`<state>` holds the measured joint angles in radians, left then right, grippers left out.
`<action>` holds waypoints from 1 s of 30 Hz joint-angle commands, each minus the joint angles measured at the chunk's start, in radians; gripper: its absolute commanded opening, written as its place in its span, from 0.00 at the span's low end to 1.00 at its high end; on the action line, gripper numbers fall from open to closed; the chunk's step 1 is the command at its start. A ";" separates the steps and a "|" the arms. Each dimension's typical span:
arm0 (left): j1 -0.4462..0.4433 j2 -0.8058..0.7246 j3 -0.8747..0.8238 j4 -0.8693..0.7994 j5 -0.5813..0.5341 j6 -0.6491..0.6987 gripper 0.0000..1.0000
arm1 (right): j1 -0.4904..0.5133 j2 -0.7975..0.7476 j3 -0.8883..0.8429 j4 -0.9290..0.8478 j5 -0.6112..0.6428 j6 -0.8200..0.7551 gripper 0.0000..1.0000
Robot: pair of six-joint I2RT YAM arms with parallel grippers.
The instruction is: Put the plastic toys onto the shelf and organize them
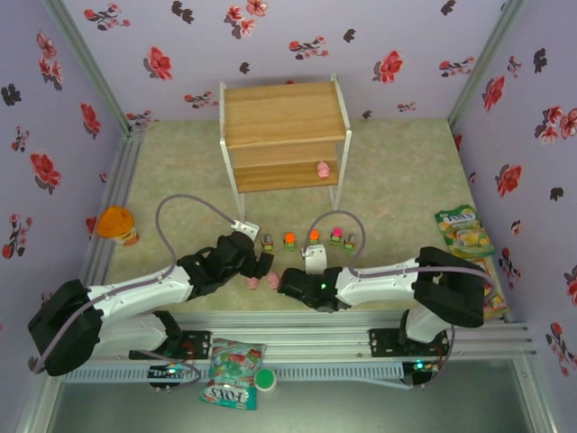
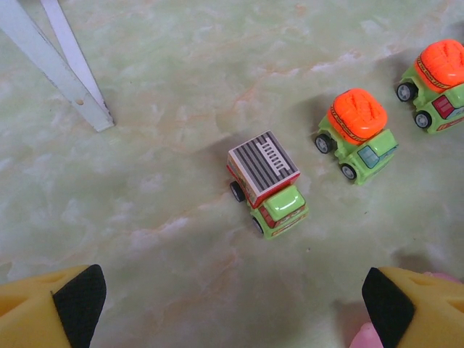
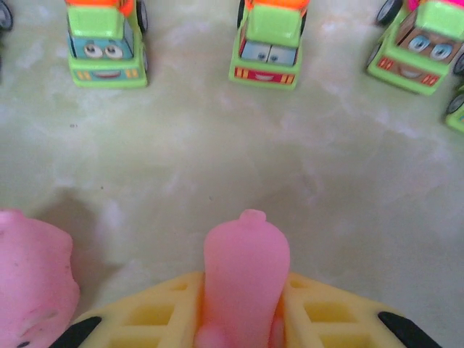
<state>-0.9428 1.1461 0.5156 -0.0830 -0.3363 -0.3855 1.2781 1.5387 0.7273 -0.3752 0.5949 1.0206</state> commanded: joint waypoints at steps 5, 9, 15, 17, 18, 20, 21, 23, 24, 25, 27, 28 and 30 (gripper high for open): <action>-0.004 0.002 0.024 0.012 0.016 0.011 0.96 | -0.056 -0.082 0.075 -0.076 0.083 -0.079 0.28; -0.004 0.007 0.025 0.014 0.019 0.013 0.95 | -0.104 -0.115 0.110 -0.082 0.100 -0.132 0.28; -0.005 0.002 0.024 0.012 0.022 0.014 0.96 | -0.178 -0.136 0.184 -0.076 0.101 -0.220 0.28; -0.005 0.000 0.022 0.018 0.027 0.016 0.96 | -0.198 -0.132 0.213 -0.076 0.102 -0.244 0.28; -0.005 0.000 0.021 0.024 0.032 0.017 0.96 | -0.208 -0.128 0.225 -0.071 0.099 -0.258 0.28; -0.006 0.007 0.020 0.035 0.043 0.020 0.96 | -0.241 -0.115 0.259 -0.067 0.072 -0.273 0.28; -0.004 0.013 0.021 0.037 0.046 0.022 0.95 | -0.261 -0.104 0.287 -0.073 0.050 -0.284 0.28; -0.005 0.018 0.024 0.036 0.052 0.023 0.95 | -0.277 -0.083 0.337 -0.091 0.053 -0.313 0.29; -0.004 0.016 0.025 0.035 0.053 0.026 0.96 | -0.286 -0.071 0.358 -0.091 0.054 -0.326 0.29; -0.004 0.011 0.023 0.035 0.052 0.029 0.95 | -0.295 -0.061 0.371 -0.082 0.047 -0.334 0.29; -0.005 0.000 0.019 0.034 0.052 0.031 0.96 | -0.311 -0.042 0.386 -0.056 0.035 -0.348 0.29; -0.005 -0.006 0.018 0.034 0.052 0.031 0.96 | -0.318 -0.034 0.394 -0.047 0.033 -0.353 0.29; -0.004 -0.017 0.016 0.035 0.054 0.031 0.96 | -0.326 -0.018 0.413 -0.029 0.036 -0.367 0.29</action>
<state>-0.9428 1.1503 0.5156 -0.0608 -0.2935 -0.3817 0.9649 1.4918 1.1065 -0.4229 0.6384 0.7029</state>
